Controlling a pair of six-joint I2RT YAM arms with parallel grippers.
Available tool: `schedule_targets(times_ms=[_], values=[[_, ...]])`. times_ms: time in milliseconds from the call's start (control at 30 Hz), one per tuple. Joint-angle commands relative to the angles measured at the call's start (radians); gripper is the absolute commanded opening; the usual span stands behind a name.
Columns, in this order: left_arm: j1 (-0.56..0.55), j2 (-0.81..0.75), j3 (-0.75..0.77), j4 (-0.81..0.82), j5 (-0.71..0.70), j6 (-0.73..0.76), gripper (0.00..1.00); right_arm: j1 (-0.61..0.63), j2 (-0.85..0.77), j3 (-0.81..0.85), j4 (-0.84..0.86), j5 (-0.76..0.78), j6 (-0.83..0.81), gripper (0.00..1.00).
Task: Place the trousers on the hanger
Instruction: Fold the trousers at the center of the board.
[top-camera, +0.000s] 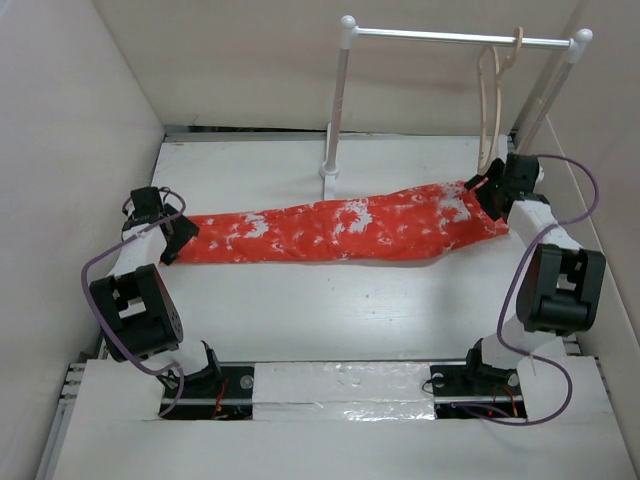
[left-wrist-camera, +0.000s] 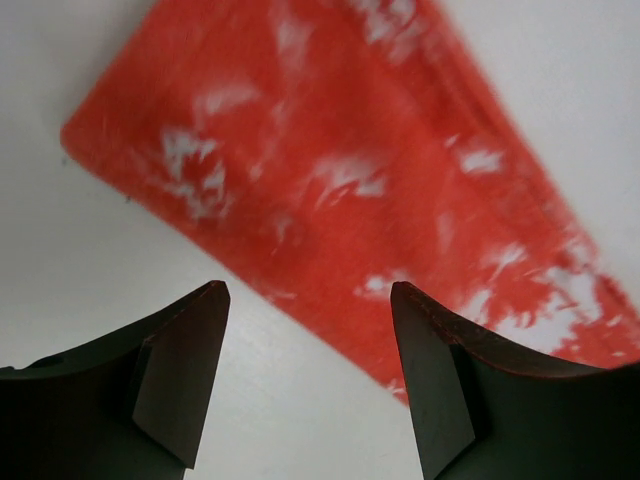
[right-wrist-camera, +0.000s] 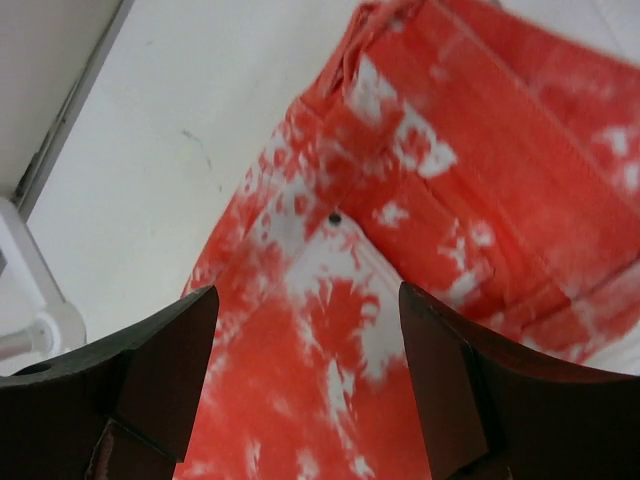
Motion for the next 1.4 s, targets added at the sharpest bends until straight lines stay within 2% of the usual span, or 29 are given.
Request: schedule_targets(times_ms=[0,67,167,300,400,533,633,733,767,833,900,933,967,1033,1233,1367], values=[[0.027,-0.081,-0.086,0.011,0.040,-0.035,0.64,0.031,-0.129,-0.143,0.122,-0.026,0.082,0.78],[0.050,-0.105,-0.176,0.054,0.072,-0.058,0.65,0.031,-0.212,-0.239,0.139,0.015,0.099,0.77],[0.051,-0.093,-0.202,0.067,0.073,-0.066,0.69,0.031,-0.301,-0.329,0.142,0.070,0.101,0.75],[0.051,-0.063,-0.216,0.082,0.096,-0.075,0.69,-0.045,-0.340,-0.493,0.194,0.038,0.098,0.72],[0.051,-0.040,-0.222,0.110,0.101,-0.081,0.70,-0.056,-0.321,-0.541,0.246,0.034,0.079,0.72],[0.051,0.017,-0.206,0.119,0.103,-0.093,0.70,-0.065,-0.200,-0.526,0.262,0.006,0.056,0.71],[0.051,0.048,-0.195,0.136,0.098,-0.101,0.70,-0.055,-0.165,-0.478,0.247,-0.009,0.032,0.65],[0.038,0.085,-0.173,0.148,0.107,-0.108,0.70,-0.055,-0.145,-0.435,0.233,-0.026,0.033,0.58],[0.038,0.108,-0.164,0.148,0.103,-0.113,0.68,-0.055,-0.119,-0.418,0.231,-0.032,0.033,0.51],[0.017,0.129,-0.141,0.146,0.080,-0.116,0.60,-0.064,-0.091,-0.398,0.221,-0.034,0.023,0.39],[0.017,0.160,-0.129,0.148,0.074,-0.107,0.48,-0.064,-0.088,-0.390,0.219,-0.017,0.021,0.12],[0.017,0.171,-0.115,0.146,0.072,-0.104,0.40,-0.064,-0.096,-0.398,0.219,-0.009,0.020,0.04],[0.017,0.197,-0.104,0.140,0.069,-0.099,0.18,-0.064,-0.103,-0.407,0.219,-0.006,0.021,0.00],[0.017,0.218,-0.075,0.111,0.049,-0.082,0.00,-0.064,-0.140,-0.457,0.239,-0.006,0.026,0.00],[0.026,0.165,-0.083,0.065,-0.002,-0.055,0.00,-0.105,-0.272,-0.603,0.293,-0.014,0.023,0.00],[0.035,0.065,-0.066,-0.019,-0.136,-0.001,0.00,-0.143,-0.427,-0.704,0.274,-0.035,-0.008,0.00]])
